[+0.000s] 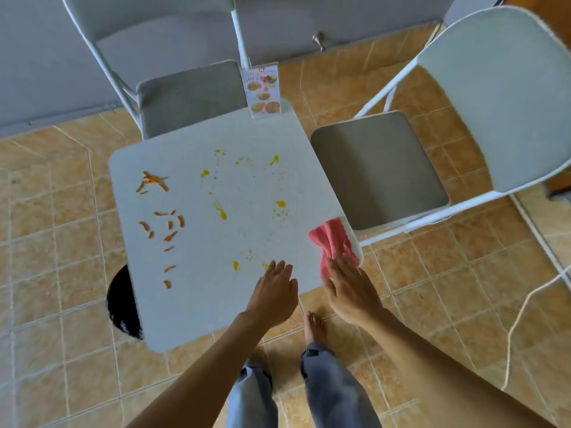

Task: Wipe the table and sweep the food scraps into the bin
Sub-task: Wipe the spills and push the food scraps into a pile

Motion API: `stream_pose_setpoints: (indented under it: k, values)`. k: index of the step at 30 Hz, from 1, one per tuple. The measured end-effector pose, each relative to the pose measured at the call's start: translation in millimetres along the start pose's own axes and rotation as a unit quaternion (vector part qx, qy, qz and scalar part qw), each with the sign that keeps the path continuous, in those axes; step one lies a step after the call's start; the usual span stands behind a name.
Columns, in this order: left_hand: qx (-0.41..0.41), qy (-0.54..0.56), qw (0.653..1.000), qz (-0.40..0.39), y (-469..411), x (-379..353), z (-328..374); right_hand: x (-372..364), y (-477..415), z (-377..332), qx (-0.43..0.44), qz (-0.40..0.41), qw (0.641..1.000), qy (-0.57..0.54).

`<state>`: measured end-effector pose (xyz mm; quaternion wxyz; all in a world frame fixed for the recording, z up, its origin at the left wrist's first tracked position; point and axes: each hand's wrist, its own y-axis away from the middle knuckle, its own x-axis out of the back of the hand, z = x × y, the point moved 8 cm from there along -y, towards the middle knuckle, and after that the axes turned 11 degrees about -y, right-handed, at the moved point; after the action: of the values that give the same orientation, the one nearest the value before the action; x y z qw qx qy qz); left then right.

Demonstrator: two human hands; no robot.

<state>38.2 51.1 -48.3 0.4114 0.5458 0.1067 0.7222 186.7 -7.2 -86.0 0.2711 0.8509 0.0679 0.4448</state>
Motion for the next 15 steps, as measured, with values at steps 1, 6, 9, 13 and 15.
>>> stream_pose_setpoints:
  k: [1,6,9,13,15]
  values:
    - [0.004,0.003,1.000,0.011,-11.4,-5.0,3.1,-0.7,-9.7,9.7,0.020,0.023,1.000,0.005]
    - [0.008,-0.018,0.999,0.041,-64.8,-31.0,9.8,-9.5,-55.4,38.9,0.081,0.063,0.993,0.050]
    - [0.037,-0.067,0.996,0.054,-96.5,-44.1,6.7,-15.9,-80.3,45.9,0.114,0.082,0.985,0.100]
    - [0.071,-0.107,0.987,0.094,-120.8,-58.3,7.3,-16.9,-106.0,49.4,0.122,0.107,0.979,0.121]
    - [0.095,-0.120,0.983,0.104,-128.0,-66.8,2.8,-14.4,-123.7,47.8,0.129,0.129,0.975,0.127]
